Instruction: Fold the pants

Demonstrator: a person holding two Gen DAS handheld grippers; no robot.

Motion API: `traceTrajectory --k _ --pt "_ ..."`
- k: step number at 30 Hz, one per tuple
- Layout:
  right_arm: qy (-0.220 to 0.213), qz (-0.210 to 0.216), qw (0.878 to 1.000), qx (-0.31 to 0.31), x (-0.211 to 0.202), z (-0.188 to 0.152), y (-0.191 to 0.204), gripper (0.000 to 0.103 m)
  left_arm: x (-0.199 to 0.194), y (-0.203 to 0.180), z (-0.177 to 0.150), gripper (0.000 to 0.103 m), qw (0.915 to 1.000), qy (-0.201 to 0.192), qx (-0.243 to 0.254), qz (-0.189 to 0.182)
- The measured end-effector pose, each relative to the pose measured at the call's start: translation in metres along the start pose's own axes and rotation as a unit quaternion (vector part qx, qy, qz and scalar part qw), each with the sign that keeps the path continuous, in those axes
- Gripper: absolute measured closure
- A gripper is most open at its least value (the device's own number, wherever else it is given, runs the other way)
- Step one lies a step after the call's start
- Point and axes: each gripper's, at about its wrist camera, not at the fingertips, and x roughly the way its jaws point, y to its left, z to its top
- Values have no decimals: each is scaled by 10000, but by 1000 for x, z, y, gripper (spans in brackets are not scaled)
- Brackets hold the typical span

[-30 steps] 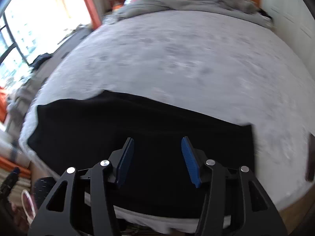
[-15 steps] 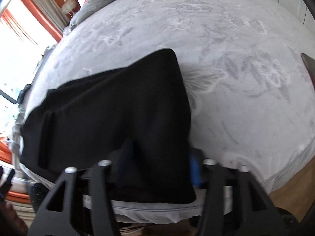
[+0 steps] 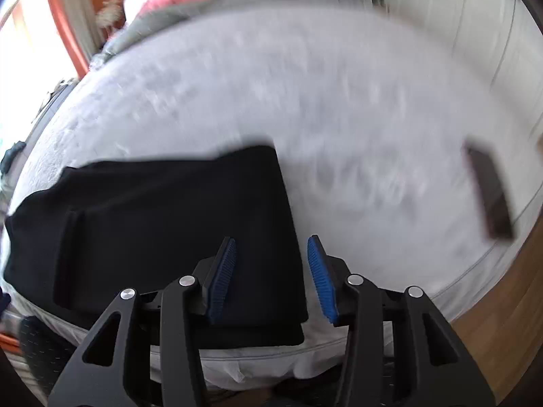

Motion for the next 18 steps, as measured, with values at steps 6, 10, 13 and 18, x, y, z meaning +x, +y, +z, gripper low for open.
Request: traceTrajectory --k 6,10,13,18 --pt "180 1624 9812 -1028 -20 -6 106 50 12 5 4 22 9995 76 -239 179" --pt "391 1484 9664 -2063 4 -45 185 50 5 5 11 22 9996 -22 -208 168" --pt "471 1286 9608 -2410 18 -59 204 88 -1 13 16 22 9995 -111 -186 216" --pt "141 1653 9693 -1816 -23 -36 188 95 -7 39 25 22 9986 -166 -408 297"
